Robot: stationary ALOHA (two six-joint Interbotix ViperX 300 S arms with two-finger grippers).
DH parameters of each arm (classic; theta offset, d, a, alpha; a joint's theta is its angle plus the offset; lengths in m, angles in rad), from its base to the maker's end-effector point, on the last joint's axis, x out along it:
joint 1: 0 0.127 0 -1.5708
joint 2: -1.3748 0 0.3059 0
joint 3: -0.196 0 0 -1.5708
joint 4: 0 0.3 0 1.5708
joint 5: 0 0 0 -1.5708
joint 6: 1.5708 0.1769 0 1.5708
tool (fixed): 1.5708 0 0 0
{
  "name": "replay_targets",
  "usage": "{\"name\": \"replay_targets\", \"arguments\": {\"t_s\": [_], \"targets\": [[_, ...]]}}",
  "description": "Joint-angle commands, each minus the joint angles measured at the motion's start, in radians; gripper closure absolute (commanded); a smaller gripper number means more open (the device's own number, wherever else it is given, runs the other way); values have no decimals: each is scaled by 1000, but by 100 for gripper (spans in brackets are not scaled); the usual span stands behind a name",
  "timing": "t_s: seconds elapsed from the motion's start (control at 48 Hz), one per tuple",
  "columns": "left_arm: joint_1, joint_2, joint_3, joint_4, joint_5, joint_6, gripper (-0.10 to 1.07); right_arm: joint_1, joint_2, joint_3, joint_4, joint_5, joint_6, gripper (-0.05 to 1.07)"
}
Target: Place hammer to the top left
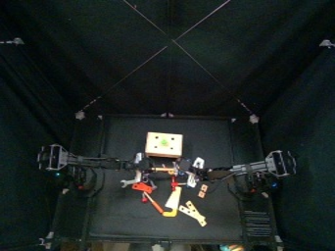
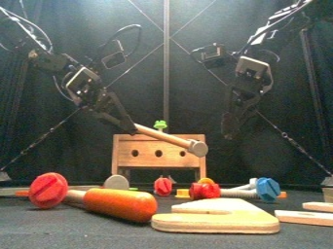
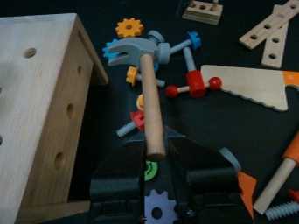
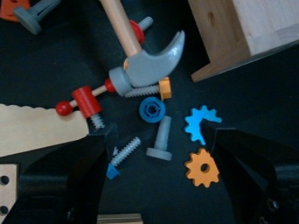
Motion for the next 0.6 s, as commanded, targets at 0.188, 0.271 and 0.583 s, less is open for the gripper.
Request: {"name": "replay_targets", "arguments": {"t_s": [0.188,0.271,0.583], "targets": [[5,-124,75,-3,-20,0,50,-26,-52,37,5,-63,2,-2],[8,-175,115,-6,-21,-5,50,-26,-54,34,-2,-72,0,-2],[17,-482,275,-107,-87,-5,50,-34,-57,44,0,-80,2,-2]]}}
